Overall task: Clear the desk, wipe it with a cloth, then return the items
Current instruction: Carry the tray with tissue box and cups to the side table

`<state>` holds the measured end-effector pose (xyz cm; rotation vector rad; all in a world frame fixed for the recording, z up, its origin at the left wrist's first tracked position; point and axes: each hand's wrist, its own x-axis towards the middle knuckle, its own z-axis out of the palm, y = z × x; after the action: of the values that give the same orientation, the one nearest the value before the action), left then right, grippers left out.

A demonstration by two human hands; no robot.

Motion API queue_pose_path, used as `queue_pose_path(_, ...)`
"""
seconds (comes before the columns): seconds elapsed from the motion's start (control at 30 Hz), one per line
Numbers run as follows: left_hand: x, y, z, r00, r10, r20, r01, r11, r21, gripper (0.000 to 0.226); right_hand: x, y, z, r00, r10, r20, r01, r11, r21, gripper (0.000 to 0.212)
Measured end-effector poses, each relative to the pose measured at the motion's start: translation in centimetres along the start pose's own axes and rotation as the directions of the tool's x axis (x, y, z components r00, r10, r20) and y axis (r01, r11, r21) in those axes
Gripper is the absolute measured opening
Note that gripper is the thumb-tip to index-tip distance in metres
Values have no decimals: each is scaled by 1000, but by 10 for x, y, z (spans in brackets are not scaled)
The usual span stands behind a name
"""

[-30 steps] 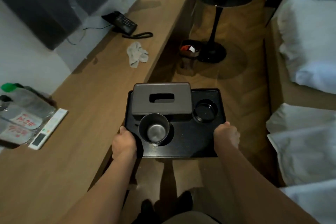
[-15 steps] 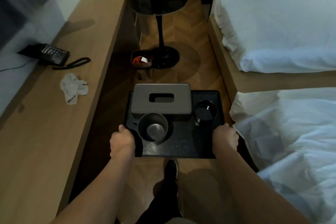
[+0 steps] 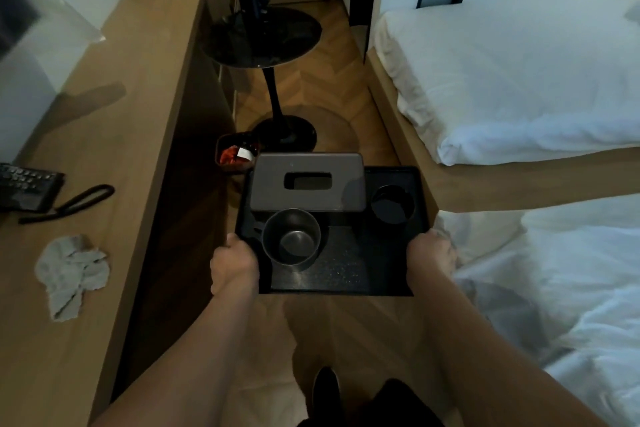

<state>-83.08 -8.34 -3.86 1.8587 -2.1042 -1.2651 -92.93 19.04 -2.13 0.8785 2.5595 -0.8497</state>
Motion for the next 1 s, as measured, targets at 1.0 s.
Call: queue_pose_path(1.0,241,353,165,996,-68,-59,62,993,-96,59,287,-395,50,997,-24,66,9,976,219,50)
